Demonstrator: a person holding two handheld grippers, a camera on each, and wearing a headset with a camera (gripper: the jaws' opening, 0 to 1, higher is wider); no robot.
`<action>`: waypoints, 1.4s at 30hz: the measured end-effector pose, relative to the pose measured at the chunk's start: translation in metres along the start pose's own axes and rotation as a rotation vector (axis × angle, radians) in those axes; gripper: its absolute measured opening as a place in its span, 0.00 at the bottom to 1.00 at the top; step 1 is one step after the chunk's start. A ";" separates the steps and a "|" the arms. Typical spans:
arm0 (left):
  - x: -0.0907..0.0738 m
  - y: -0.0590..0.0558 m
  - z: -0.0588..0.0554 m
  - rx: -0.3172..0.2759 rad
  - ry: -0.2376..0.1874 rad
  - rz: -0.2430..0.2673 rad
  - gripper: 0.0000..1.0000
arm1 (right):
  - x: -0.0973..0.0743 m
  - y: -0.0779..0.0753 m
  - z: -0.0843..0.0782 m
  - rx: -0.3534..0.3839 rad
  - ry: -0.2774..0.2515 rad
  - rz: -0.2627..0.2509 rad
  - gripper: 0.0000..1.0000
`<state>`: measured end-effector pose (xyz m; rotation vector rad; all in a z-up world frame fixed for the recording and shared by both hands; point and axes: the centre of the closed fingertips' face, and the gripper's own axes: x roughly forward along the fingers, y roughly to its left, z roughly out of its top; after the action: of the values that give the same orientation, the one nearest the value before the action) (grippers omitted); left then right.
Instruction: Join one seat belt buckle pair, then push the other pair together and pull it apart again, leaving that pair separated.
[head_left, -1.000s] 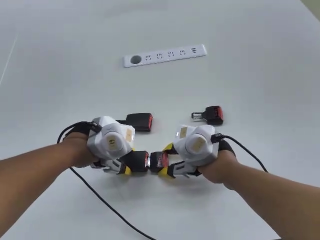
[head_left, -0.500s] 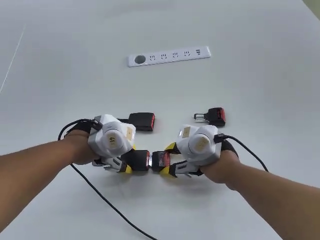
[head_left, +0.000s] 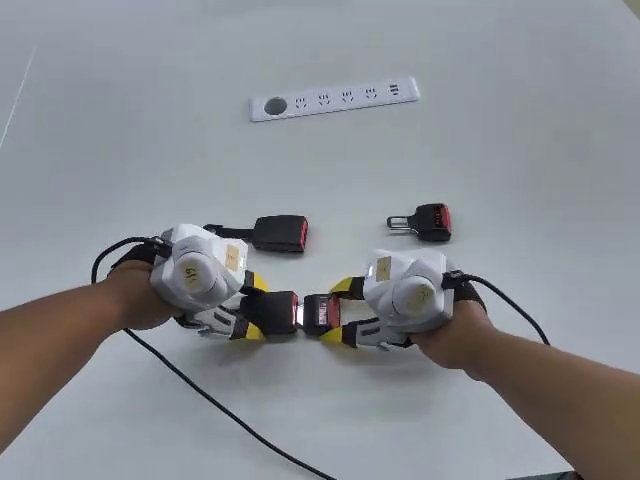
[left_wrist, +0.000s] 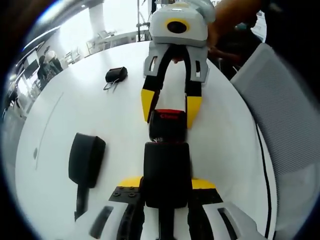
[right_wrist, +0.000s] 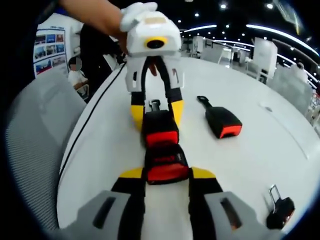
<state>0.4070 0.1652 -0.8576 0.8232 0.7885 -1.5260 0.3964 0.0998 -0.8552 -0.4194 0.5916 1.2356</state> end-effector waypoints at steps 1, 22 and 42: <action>0.000 0.000 0.000 0.000 -0.004 0.001 0.33 | 0.000 0.000 0.000 -0.005 -0.004 -0.002 0.31; -0.001 -0.001 0.007 -0.007 -0.083 0.012 0.33 | -0.001 0.001 0.002 0.041 -0.047 -0.018 0.31; -0.004 -0.003 0.011 -0.021 -0.104 0.004 0.33 | -0.001 0.001 0.002 0.051 -0.055 -0.014 0.31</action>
<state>0.4036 0.1584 -0.8490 0.7238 0.7250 -1.5415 0.3953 0.1007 -0.8532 -0.3454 0.5709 1.2129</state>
